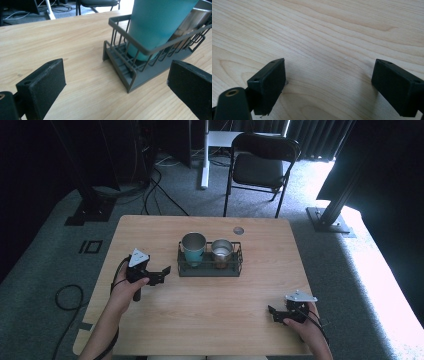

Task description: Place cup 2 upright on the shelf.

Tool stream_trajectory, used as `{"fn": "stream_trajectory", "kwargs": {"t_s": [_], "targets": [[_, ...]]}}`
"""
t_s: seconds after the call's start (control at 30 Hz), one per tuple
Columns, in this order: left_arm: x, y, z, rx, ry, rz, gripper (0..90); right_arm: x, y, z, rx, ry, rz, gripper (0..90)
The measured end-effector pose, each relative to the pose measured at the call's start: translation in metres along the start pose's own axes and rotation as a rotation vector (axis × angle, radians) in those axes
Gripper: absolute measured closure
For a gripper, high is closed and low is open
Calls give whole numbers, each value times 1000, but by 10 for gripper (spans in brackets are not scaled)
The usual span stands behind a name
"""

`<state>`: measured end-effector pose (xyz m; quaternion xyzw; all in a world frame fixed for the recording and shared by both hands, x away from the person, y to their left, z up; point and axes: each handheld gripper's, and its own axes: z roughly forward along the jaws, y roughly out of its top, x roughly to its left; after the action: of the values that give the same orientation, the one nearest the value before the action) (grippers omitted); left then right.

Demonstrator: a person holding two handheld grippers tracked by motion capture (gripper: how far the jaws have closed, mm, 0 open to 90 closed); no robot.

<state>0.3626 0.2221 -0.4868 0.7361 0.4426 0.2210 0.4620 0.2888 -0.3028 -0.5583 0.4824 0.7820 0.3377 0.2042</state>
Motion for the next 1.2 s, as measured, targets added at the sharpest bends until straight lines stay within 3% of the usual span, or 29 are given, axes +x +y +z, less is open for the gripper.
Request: {"fn": "stream_trajectory", "kwargs": {"t_s": [0.5, 0.97, 1.2], "targets": [[8, -31, -13, 45, 26, -36, 24, 0, 0, 0, 0, 0, 0, 117], [15, -55, -29, 78, 95, -49, 24, 0, 0, 0, 0, 0, -1, 117], [19, -68, -34, 92, 119, -86, 24, 0, 0, 0, 0, 0, 0, 117]]}}
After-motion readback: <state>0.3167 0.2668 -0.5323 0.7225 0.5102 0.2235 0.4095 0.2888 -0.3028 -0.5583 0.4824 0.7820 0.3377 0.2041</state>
